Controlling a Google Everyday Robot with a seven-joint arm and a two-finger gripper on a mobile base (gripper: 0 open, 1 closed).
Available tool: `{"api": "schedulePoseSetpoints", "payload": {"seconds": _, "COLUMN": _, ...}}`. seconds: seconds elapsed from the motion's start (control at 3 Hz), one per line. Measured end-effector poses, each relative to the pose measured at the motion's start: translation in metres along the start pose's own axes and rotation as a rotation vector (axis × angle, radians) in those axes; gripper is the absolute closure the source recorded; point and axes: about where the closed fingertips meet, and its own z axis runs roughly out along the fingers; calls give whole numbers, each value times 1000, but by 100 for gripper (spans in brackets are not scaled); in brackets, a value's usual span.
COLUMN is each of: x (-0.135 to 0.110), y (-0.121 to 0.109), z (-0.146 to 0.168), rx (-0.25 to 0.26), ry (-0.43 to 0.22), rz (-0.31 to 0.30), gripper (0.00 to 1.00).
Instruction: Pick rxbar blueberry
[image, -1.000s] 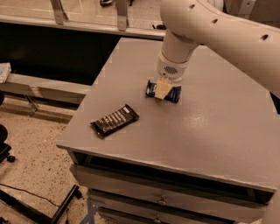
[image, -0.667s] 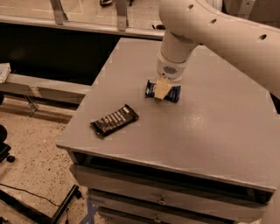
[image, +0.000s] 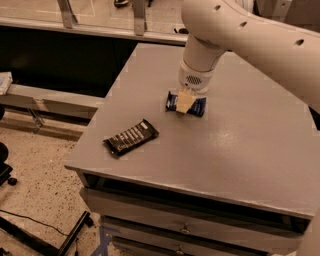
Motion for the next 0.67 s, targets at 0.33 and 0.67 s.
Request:
{"api": "schedulePoseSetpoints", "payload": {"seconds": 0.33, "x": 19, "y": 19, "z": -17, "rx": 11, "ry": -6, "rz": 18, "gripper": 100}}
{"api": "schedulePoseSetpoints", "payload": {"seconds": 0.67, "x": 37, "y": 36, "z": -30, "rx": 21, "ry": -13, "rz": 37, "gripper": 100}}
